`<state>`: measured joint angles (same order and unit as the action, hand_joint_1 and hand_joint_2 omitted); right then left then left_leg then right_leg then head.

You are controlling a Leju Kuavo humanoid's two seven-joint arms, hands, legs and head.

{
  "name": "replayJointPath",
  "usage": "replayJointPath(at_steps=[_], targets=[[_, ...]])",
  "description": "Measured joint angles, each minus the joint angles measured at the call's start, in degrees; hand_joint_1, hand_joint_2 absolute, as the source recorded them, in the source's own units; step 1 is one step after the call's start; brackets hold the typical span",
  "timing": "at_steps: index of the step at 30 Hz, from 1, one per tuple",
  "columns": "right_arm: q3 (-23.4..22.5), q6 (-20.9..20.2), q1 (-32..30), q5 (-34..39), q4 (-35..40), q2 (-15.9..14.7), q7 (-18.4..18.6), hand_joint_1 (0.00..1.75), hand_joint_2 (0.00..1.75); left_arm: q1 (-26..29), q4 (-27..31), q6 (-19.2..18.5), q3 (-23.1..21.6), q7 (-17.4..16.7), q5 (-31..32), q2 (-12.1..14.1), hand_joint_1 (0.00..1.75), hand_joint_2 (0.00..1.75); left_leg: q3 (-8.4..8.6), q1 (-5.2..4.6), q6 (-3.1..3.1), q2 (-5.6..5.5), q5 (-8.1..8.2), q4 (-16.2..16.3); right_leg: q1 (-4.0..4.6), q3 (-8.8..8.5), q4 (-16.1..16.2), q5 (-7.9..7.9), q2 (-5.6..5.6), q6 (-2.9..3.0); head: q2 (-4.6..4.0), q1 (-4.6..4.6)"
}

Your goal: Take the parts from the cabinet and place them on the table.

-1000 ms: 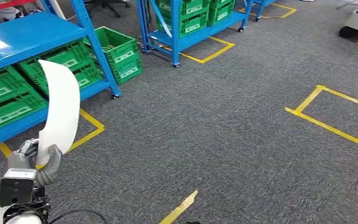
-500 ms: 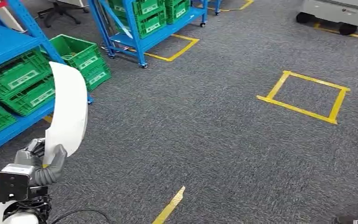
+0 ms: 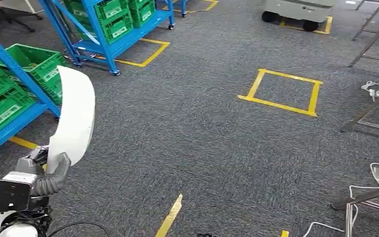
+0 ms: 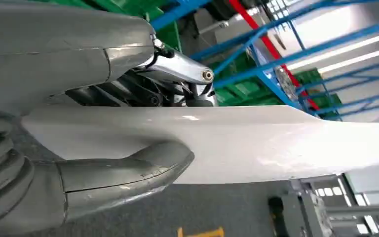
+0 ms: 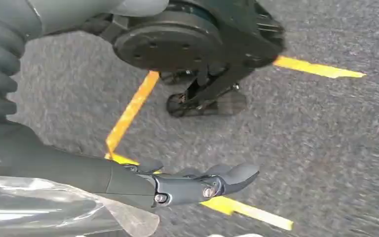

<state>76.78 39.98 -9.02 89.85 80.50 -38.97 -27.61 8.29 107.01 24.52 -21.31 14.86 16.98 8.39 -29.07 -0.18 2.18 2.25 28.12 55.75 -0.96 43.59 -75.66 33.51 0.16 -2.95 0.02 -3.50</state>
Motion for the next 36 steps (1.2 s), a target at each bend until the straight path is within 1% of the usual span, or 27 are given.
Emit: replayJointPath(at_steps=[1,2,3,4,5,6,9,10,11,12,14,15,17,18,19,20,22,24,25,26,27,29,30,32,34,35,36], targets=[[0.02,-0.02,-0.07,0.02,-0.02,0.0,0.0,0.0,1.75,0.04,0.0,-0.02,-0.02,0.0,0.0,0.0,1.75,1.75,0.02,-0.01,-0.03,0.73,0.02,0.0,-0.08,-1.15,1.43,-1.15,-0.14,-0.08,0.0,-0.04],[0.07,-0.02,-0.07,0.02,-0.07,0.0,0.0,0.0,1.75,0.06,0.0,-0.13,-0.04,0.0,-0.02,-0.02,1.75,1.75,0.07,0.0,-0.16,1.48,0.11,0.02,-0.13,-3.61,5.48,-3.18,-0.43,-0.11,0.0,-0.02],[0.07,0.0,-0.05,0.02,-0.07,-0.02,0.0,0.0,1.75,0.04,0.0,-0.31,0.0,-0.09,-0.02,-0.07,1.75,1.75,0.22,0.02,-0.32,2.25,0.21,0.03,-0.16,-7.32,11.69,-5.53,-1.42,-0.08,0.0,-0.02],[0.07,0.0,0.02,0.0,-0.07,-0.02,0.0,0.0,1.75,0.04,0.0,-0.55,0.07,-0.11,-0.07,-0.07,1.75,1.75,0.38,-0.01,-0.6,2.87,0.39,0.12,-0.15,-10.38,16.69,-6.67,-3.33,-0.04,0.0,-0.04],[0.07,-0.02,0.28,0.0,-0.07,0.02,0.0,0.0,1.75,0.06,0.04,-0.9,0.24,-0.11,-0.2,-0.04,1.75,1.75,0.21,-0.55,-1.04,3.34,0.63,0.34,0.49,-11.3,18.1,-5.67,-4.3,0.36,0.0,-0.13],[0.04,-0.02,0.26,-0.02,-0.07,0.02,-0.02,0.0,1.75,0.03,0.04,-1.18,0.39,-0.15,-0.28,-0.04,1.75,1.75,0.11,-0.62,-1.28,3.79,0.71,0.54,0.33,-11.12,18.16,-6.12,-3.31,1.34,0.0,0.09],[0.26,-0.02,0.03,0.0,-0.13,0.04,-0.02,0.0,1.75,-0.07,0.04,-1.97,0.63,-0.15,-0.46,-0.15,1.75,1.75,0.43,-0.46,-1.88,5.28,0.94,0.59,0.5,-10.69,18.04,-6.13,-1.65,2.28,0.0,0.02],[0.28,0.0,-0.02,0.0,-0.13,0.04,-0.13,0.0,1.75,-0.12,0.04,-2.23,0.81,-0.15,-0.46,-0.15,1.75,1.75,0.32,-0.1,-2.54,3.45,1.62,1.08,0.26,-10.73,18.21,-6.42,-1.22,2.75,0.0,0.06],[0.31,-0.02,0.08,0.02,-0.17,0.04,-0.33,0.0,1.75,-0.11,0.04,-2.25,0.9,-0.15,-0.46,-0.15,1.75,1.75,-0.58,0.06,-2.71,0.28,3.53,3.26,0.27,-10.61,18.2,-6.51,-0.66,3.07,0.02,0.22],[0.31,-0.02,0.26,0.0,-0.28,0.04,-0.92,0.0,1.75,-0.02,0.04,-2.42,1.05,-0.15,-0.46,-0.15,1.75,1.75,-2.24,0.07,-2.75,-0.92,5.87,7.09,0.3,-10.5,18.2,-6.57,-0.14,3.34,0.0,0.2],[0.31,-0.02,0.48,0.0,-0.63,0.09,-1.77,0.0,1.75,0.24,0.04,-2.62,1.27,-0.15,-0.46,-0.15,1.75,1.75,-6.63,0.02,-2.64,-1.75,10.07,16.72,0.47,-10.26,18.17,-6.69,1.22,3.57,0.0,0.24],[0.28,0.0,0.51,0.0,-0.81,0.09,-1.95,0.0,1.75,0.3,0.04,-2.67,1.27,-0.15,-0.46,-0.15,1.75,1.75,-7.86,0.02,-2.48,-1.82,10.36,19.2,0.58,-10.22,18.16,-6.73,1.91,3.62,0.0,0.17],[0.28,-0.02,0.5,0.0,-1.14,0.11,-2.03,0.0,1.75,0.35,0.04,-2.71,1.29,-0.15,-0.46,-0.15,1.75,1.75,-6.51,0.01,-1.96,-2.03,6.83,15.91,0.79,-10.27,18.13,-6.82,3.46,3.71,0.0,0.2],[0.28,-0.02,0.51,0.0,-1.2,0.13,-2.08,0.0,1.75,0.35,0.04,-2.71,1.36,-0.15,-0.46,-0.15,1.75,1.75,-4.36,-0.03,-1.58,-2.65,3.8,11.05,0.85,-10.36,18.1,-6.87,4.25,3.68,0.0,0.18],[0.28,-0.02,0.54,0.0,-1.29,0.13,-2.18,0.0,1.75,0.34,0.04,-2.75,1.42,-0.15,-0.42,-0.15,1.75,1.75,-2.02,-0.1,-1.13,-4.3,0.98,5.78,0.86,-10.45,18.09,-6.93,4.95,3.59,0.0,0.2],[0.3,-0.02,0.58,0.0,-1.42,0.18,-2.73,0.0,1.75,0.34,0.04,-2.88,1.48,-0.15,-0.26,-0.15,1.75,1.75,-0.79,-0.12,-0.75,-7.15,0.51,2.98,0.84,-10.33,18.08,-7.04,5.52,3.4,0.0,0.09],[0.35,-0.02,1.13,-0.04,-2.23,0.2,-5.56,0.0,1.75,0.4,0.04,-3.15,1.75,-0.04,-0.02,-0.15,1.75,1.75,-0.37,-0.08,-0.99,-6.64,1.01,1.36,0.74,-9.4,17.75,-7.39,6.89,2.8,0.0,0.24],[0.28,0.0,1.18,-1.12,-2.86,0.22,-10.08,0.0,1.75,0.34,0.07,-3.87,1.92,0.07,0.22,-0.17,1.75,1.75,-0.48,-0.23,-0.64,-5.36,0.68,1.07,0.4,-8.94,18.22,-8.05,8.29,1.82,0.0,0.24],[-0.16,0.0,1.1,-2.92,-2.99,0.17,-11.11,0.0,1.75,0.25,0.07,-4.31,2.01,0.09,0.35,-0.33,1.75,1.75,-0.25,0.28,-0.48,-4.47,0.04,0.12,0.45,-8.43,17.85,-7.84,7.1,1.85,0.0,0.13],[-1.07,0.0,1.08,-5.74,-3.02,0.2,-11.63,0.0,1.75,0.32,0.07,-4.83,2.19,0.07,0.42,-0.59,1.75,1.75,-0.1,0.2,-0.31,-3.77,-0.1,-0.09,0.84,-7.7,16.78,-6.72,3.64,1.64,0.0,0.0],[-2.23,0.0,1.3,-8.69,-3.04,0.22,-11.43,0.0,1.75,0.32,0.11,-5.16,2.27,0.11,0.48,-0.63,1.75,1.75,-0.21,0.13,-0.12,-3.08,-0.15,-0.1,0.8,-6.22,13.64,-4.63,1.69,1.35,0.02,-0.09],[-5.49,0.0,1.54,-16.45,-2.88,0.31,-8.85,0.0,1.75,0.36,0.09,-5.84,2.45,0.11,0.48,-0.68,1.75,1.75,-0.36,-0.11,-0.07,-1.23,-0.12,-0.07,0.36,-1.87,3.99,-0.33,0.31,0.79,0.0,0.0],[-7.37,0.0,1.01,-20.64,-2.52,0.41,-6.71,0.0,1.75,0.23,0.09,-6.1,2.49,0.13,0.48,-0.79,1.75,1.75,-0.42,-0.16,-0.08,-0.54,-0.11,-0.03,0.19,-0.59,1.01,0.49,0.18,0.55,0.0,-0.07],[-12.6,0.0,-1.36,-29.19,-1.12,1.02,-1.25,0.0,1.75,0.21,0.07,-6.38,2.47,0.13,0.48,-1.09,1.75,1.75,-0.38,-0.11,-0.2,0.66,-0.04,-0.02,-0.07,-2.13,3.02,-1.56,-0.14,0.24,0.0,-0.09],[-16.95,-0.13,-3.27,-33.71,-0.15,1.77,1.27,0.0,1.75,0.15,0.07,-6.51,2.47,0.13,0.48,-1.27,1.75,1.75,-0.1,-0.05,-0.6,1.85,0.22,0.01,-0.31,-8.17,13.49,-6.11,-1.82,0.05,0.0,-0.07],[-19.31,-0.5,-3.62,-35.48,0.22,2.14,2.19,0.0,1.75,0.12,0.07,-6.6,2.54,0.13,0.48,-1.4,1.75,1.75,0.15,-0.3,-1.01,2.39,0.47,0.09,-0.13,-10.27,17.67,-5.88,-4.6,-0.05,0.0,-0.09],[-21.08,-0.94,-3.9,-36.46,0.37,2.71,2.78,0.0,1.75,0.03,0.07,-6.64,2.69,0.17,0.5,-1.4,1.75,1.75,-0.01,-0.71,-1.36,2.84,0.69,0.42,0.24,-10.91,18.06,-5.9,-4.49,0.76,0.0,-0.13]])
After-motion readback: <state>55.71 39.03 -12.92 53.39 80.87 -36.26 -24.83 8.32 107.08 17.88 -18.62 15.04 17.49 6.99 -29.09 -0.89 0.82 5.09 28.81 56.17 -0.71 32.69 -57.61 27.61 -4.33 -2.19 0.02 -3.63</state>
